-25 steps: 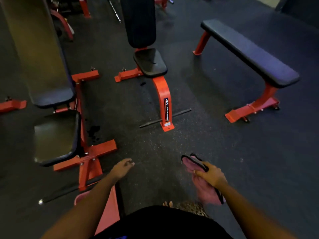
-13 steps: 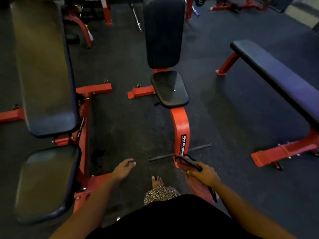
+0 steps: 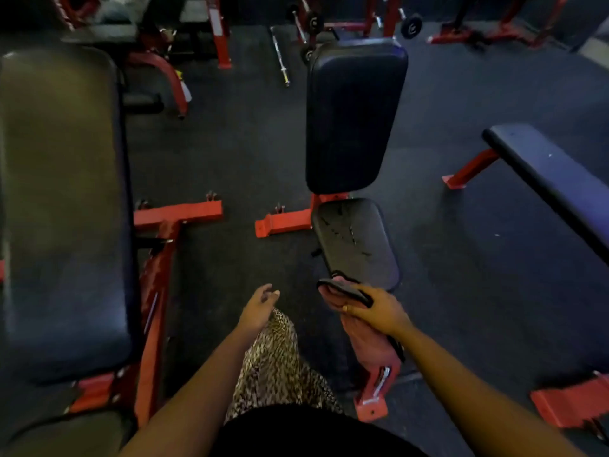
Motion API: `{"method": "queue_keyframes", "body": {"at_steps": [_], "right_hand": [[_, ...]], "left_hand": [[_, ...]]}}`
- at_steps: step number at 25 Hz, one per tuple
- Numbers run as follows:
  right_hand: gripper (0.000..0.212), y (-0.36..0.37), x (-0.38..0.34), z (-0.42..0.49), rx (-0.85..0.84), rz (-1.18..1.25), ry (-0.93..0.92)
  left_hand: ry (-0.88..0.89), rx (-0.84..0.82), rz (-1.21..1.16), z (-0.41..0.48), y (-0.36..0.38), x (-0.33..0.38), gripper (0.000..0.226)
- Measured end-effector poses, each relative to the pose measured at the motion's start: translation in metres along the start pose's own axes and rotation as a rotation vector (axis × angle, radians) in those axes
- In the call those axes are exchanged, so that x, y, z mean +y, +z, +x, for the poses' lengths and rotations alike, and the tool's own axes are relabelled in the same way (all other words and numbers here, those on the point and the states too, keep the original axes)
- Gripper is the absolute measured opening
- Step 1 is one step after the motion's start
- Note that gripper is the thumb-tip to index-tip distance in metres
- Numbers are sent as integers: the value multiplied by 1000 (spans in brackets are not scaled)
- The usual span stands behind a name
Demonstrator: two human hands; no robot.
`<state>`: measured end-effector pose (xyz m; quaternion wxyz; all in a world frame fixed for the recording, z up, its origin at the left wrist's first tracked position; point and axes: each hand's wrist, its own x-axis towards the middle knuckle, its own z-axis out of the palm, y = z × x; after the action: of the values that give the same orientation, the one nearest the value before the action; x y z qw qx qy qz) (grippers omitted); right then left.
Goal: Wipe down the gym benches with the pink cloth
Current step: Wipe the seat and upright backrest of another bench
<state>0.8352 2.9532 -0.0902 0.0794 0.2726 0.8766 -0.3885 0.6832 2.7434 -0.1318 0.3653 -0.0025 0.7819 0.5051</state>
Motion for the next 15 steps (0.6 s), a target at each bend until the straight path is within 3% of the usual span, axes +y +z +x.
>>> {"method": "queue_keyframes", "body": {"at_steps": [6, 9, 11, 15], "right_hand": [[59, -39, 0, 145, 145, -35, 213], [70, -48, 9, 222, 179, -148, 275], [74, -47, 15, 262, 213, -198, 267], [57, -26, 33, 352, 338, -379, 127]], "left_hand": [[-121, -63, 24, 169, 41, 50, 62], [-158, -75, 15, 238, 72, 61, 64], [-181, -80, -37, 269, 93, 66, 65], [-202, -3, -271, 334, 145, 63, 60]]}}
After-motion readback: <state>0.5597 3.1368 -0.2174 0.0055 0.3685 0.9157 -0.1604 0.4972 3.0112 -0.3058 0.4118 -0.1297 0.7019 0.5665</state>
